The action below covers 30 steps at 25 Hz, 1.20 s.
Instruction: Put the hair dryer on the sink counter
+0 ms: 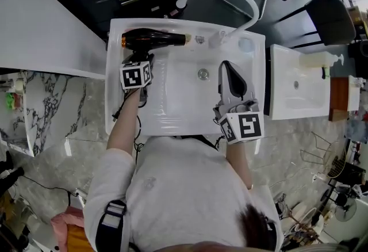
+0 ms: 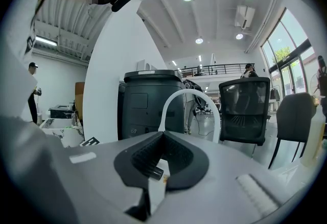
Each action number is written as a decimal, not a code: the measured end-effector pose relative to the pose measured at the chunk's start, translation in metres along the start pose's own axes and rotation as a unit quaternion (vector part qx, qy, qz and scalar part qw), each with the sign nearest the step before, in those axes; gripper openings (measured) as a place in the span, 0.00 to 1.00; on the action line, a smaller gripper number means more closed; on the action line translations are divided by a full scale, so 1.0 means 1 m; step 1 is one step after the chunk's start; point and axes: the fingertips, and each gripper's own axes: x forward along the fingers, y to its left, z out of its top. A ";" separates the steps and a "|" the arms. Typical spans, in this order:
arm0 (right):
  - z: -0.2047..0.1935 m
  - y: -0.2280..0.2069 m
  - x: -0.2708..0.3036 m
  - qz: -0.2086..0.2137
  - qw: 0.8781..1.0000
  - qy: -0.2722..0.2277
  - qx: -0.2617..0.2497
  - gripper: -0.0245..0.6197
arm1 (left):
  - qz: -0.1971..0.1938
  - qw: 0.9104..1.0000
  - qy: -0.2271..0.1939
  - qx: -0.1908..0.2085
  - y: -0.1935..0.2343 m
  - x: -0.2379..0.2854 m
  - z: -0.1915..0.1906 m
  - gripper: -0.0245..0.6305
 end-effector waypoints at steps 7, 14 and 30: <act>0.002 0.001 -0.001 0.001 1.000 0.002 -0.003 0.05 | -0.006 1.000 0.000 -0.003 -0.002 0.005 -0.004 0.44; 0.004 0.004 -0.003 0.009 1.000 0.001 -0.009 0.05 | -0.024 1.000 -0.010 -0.007 -0.005 -0.003 -0.003 0.50; 0.017 0.030 -0.003 0.085 0.996 -0.025 -0.009 0.05 | 0.027 0.987 -0.157 0.018 -0.014 -0.105 0.039 0.19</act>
